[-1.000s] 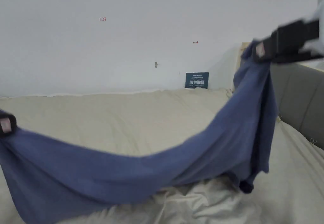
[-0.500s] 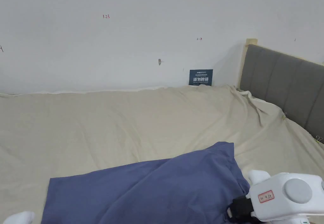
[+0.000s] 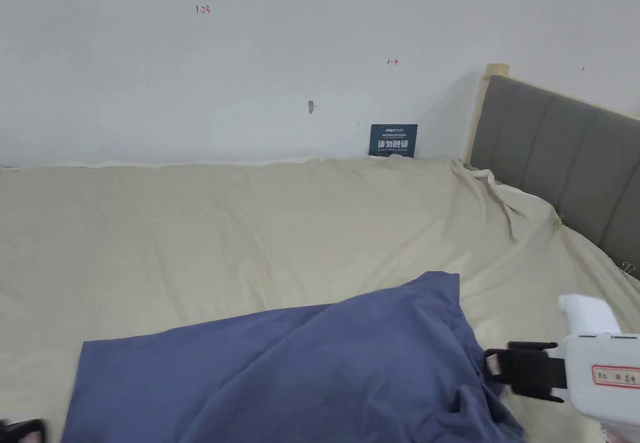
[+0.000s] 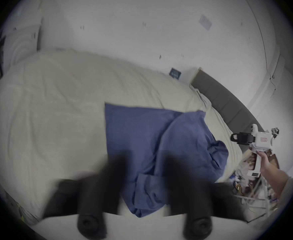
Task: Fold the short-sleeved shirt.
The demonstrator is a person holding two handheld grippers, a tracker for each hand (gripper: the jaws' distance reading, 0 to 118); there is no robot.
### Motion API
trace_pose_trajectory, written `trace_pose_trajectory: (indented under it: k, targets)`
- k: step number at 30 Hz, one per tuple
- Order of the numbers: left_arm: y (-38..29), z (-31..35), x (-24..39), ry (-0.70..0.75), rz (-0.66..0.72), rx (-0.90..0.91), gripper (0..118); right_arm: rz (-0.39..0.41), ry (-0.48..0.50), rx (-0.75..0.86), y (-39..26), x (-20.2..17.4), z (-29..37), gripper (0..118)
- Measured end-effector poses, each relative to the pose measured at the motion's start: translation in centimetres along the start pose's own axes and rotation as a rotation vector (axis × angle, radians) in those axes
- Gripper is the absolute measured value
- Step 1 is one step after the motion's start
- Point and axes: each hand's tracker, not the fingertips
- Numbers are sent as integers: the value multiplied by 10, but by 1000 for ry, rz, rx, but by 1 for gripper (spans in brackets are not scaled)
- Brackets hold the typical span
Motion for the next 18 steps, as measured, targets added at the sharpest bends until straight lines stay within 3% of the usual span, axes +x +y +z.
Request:
trace_pose_trajectory:
  k: [1, 3, 7, 12, 17, 18]
  targets:
    - [1, 4, 1, 20, 9, 36, 0, 2, -29, 32, 6, 0, 1, 0]
    - [1, 0, 1, -24, 22, 44, 0, -46, 14, 75, 23, 8, -3, 0]
    - [-4, -9, 9, 0, 12, 73, 0, -94, -54, 63, 75, 19, -38, 0]
    - [-10, -29, 16, 5, 51, 92, 0, -113, -135, -242, 131, 54, -131, 0]
    - [-9, -52, 15, -1, 95, 73, 0, -99, -237, -331, 143, 83, -197, 1]
    - [-10, -56, 15, 3, 90, 64, 0, -118, -248, -331, 143, 89, -206, 25]
